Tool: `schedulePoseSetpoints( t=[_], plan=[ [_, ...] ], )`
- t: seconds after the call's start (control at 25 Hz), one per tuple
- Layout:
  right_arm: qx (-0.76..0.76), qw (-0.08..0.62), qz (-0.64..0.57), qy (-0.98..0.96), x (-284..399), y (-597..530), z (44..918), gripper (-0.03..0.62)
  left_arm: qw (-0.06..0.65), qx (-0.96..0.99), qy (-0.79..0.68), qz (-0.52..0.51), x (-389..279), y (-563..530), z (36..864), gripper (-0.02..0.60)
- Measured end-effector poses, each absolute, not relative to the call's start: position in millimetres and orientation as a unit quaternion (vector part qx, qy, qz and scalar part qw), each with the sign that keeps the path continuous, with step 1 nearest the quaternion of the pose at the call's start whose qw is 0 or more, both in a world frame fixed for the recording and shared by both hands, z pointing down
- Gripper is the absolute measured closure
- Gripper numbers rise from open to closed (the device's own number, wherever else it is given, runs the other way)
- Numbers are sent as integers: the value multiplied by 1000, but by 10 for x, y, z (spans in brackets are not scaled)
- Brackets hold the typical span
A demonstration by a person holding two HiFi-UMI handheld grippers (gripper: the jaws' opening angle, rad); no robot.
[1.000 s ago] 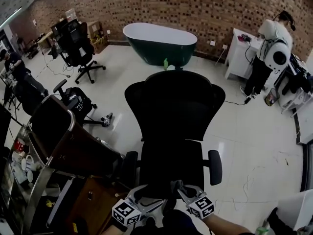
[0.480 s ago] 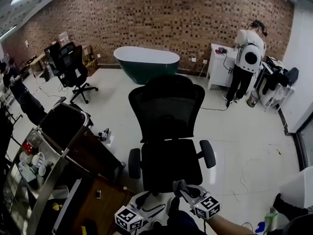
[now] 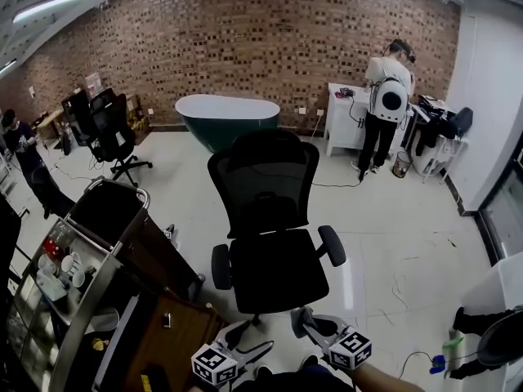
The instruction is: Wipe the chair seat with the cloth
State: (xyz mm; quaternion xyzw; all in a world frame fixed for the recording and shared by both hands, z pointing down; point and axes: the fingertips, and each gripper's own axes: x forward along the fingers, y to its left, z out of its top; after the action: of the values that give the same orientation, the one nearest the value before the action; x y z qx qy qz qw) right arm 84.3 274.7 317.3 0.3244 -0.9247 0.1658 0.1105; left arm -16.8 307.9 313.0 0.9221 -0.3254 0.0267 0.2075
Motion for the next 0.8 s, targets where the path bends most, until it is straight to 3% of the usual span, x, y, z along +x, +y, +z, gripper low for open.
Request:
schedulePoseSetpoints(
  t=[0.8],
  plan=[
    [308,84,147,-936,1776,2673,2858,548,177,910,-376,-3,387,2989,2843,176]
  ],
)
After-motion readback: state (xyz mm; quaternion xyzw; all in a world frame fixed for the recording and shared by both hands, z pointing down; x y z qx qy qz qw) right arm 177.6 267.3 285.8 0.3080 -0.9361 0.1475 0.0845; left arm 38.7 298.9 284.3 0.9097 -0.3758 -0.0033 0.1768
